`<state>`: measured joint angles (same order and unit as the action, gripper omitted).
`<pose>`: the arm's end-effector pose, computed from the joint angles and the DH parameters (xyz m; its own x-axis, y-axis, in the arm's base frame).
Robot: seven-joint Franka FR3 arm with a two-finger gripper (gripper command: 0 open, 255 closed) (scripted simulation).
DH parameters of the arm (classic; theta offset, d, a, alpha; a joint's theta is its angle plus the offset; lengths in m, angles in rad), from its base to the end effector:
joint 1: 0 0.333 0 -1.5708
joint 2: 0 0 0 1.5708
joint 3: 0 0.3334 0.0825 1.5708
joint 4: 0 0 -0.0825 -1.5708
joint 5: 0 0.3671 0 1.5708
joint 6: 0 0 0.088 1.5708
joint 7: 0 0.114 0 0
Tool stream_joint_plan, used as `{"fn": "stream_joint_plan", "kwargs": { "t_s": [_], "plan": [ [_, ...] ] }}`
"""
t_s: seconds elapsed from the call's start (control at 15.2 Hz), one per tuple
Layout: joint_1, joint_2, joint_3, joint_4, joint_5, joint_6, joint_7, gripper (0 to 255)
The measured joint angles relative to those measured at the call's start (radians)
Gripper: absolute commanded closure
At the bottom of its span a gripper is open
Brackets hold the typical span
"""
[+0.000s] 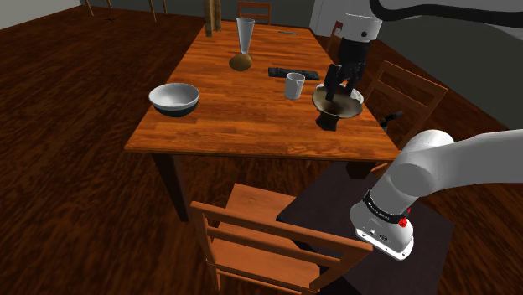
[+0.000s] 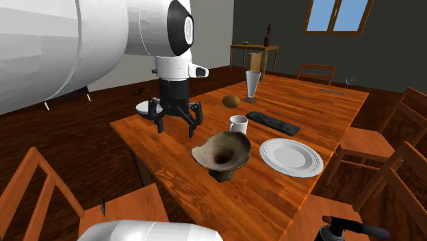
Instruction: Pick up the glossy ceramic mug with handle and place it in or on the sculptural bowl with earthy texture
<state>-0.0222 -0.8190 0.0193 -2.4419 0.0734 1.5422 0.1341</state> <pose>0.2624 0.0094 0.5637 0.9860 -0.1414 -0.0878 -0.1460 -0.9881 -0.0479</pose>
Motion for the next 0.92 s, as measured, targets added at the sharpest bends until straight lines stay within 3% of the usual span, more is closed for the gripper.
{"fn": "stream_joint_plan", "kwargs": {
  "t_s": [0.2, 0.92],
  "plan": [
    [-0.009, 0.034, -0.018, 0.011, -0.015, 0.023, -0.019, 0],
    [-0.062, 0.389, -0.142, 0.169, -0.074, 0.232, -0.152, 0]
  ]
}}
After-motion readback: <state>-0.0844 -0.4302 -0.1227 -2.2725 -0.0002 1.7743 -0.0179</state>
